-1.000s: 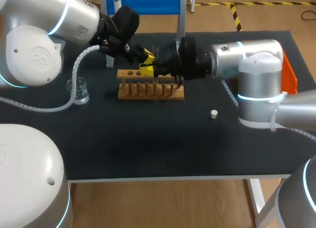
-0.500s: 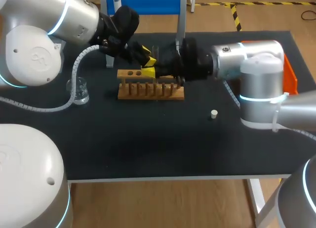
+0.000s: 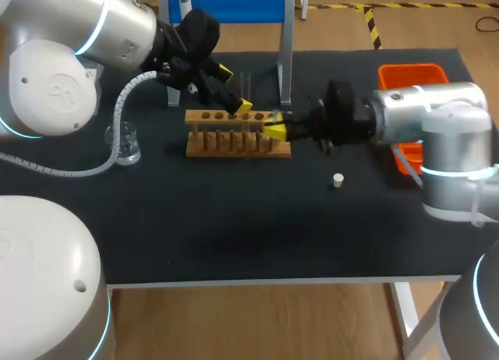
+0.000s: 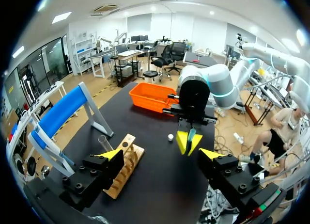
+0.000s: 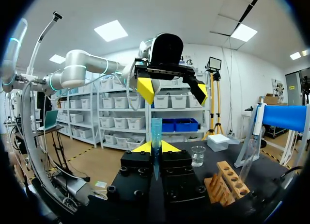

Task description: Invert the test tube, pick up the pipette, mount the tip to pipette, aspirate from beaker and dispense into the tube, eject the tip, return the pipette, and cap with the stopper.

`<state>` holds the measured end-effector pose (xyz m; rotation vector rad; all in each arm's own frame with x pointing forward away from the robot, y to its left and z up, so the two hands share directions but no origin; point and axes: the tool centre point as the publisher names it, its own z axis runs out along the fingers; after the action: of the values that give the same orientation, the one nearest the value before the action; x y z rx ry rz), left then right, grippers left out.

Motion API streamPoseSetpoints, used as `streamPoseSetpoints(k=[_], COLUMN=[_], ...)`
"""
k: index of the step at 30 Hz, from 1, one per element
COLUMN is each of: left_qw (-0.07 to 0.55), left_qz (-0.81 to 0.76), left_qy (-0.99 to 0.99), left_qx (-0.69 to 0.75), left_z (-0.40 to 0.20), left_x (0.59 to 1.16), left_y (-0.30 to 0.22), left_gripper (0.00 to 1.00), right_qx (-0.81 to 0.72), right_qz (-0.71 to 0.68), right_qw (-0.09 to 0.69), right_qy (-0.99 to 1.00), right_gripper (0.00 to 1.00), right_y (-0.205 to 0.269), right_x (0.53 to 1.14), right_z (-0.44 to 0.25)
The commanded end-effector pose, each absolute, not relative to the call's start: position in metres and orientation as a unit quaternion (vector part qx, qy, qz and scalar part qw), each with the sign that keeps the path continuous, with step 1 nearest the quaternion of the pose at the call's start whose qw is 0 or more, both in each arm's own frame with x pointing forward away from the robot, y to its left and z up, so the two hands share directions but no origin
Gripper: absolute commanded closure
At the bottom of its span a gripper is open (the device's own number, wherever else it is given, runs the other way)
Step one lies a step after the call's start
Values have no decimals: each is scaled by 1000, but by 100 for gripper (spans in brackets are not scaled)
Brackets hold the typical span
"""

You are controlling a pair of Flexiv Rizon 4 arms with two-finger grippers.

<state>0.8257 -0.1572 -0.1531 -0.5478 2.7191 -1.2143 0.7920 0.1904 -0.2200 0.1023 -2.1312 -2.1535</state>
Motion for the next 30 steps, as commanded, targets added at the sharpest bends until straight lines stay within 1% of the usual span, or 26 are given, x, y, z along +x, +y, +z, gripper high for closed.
streamPoseSetpoints(k=[1, 13, 22, 30], left_qw=[55, 55, 55, 55], left_qz=[-398, -398, -398, -398], left_qy=[897, 897, 897, 897], left_qx=[-181, -181, -181, -181], left_z=[-152, -152, -152, -152], left_x=[826, 826, 826, 826], left_y=[-157, -157, -157, -157], left_gripper=[0, 0, 0, 0], right_qx=[30, 23, 20, 10], right_qz=[-708, -712, -710, -712], right_qw=[49, 32, 28, 29], right_qy=[-704, -701, -704, -701], right_gripper=[100, 100, 100, 100], right_y=[141, 81, 51, 37], right_x=[784, 789, 788, 782], right_z=[-222, -240, -248, -256])
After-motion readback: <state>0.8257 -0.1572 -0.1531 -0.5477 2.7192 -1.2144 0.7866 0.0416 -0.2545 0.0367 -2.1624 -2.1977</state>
